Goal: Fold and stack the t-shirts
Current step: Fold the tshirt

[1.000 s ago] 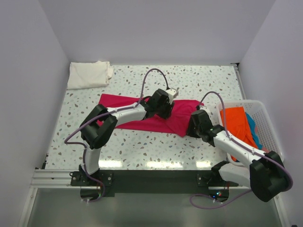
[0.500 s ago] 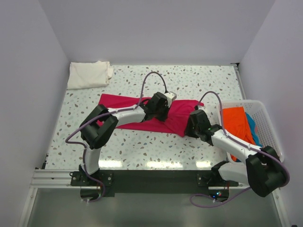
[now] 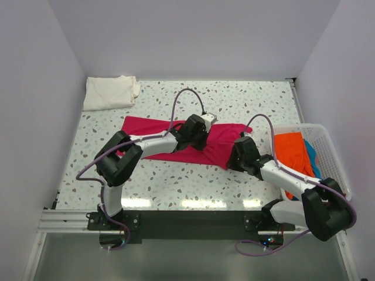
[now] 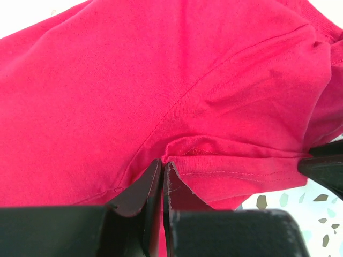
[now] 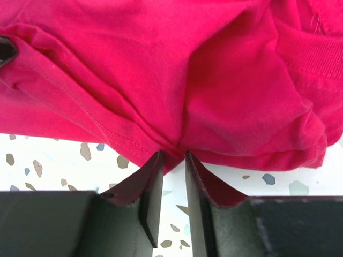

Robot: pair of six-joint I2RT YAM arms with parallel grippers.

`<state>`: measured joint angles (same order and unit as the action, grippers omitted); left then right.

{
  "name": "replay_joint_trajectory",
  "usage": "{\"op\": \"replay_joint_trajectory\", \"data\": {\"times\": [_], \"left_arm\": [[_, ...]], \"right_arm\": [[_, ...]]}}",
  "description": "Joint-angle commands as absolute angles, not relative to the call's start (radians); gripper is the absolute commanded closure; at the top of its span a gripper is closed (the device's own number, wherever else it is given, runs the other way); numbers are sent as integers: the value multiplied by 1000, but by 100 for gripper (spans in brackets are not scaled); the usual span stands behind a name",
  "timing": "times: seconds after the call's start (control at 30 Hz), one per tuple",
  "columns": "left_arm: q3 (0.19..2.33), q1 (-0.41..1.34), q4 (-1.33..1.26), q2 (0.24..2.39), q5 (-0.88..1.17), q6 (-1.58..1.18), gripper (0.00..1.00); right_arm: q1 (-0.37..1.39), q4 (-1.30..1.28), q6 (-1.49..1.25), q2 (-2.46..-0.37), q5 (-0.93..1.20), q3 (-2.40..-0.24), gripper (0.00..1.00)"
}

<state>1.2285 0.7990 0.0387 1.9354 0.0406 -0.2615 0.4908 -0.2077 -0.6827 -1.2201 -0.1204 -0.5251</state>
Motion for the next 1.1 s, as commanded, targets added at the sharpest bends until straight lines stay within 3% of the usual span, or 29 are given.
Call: {"op": "replay_joint_trajectory", "data": {"times": [0.0, 0.27, 0.53, 1.07], "left_arm": [[1218, 799, -18, 1882, 26, -278, 95], [1184, 799, -20, 1847, 11, -290, 96], [1094, 799, -63, 1772, 3, -336, 98], [965, 799, -120, 1721, -77, -466, 99]], "right_arm": [[492, -160, -707, -1200, -115, -511, 74], [494, -187, -715, -1161, -101, -512, 99], [492, -268, -658, -1091, -123, -581, 100], [492, -293, -491, -1379, -233, -851, 100]]}}
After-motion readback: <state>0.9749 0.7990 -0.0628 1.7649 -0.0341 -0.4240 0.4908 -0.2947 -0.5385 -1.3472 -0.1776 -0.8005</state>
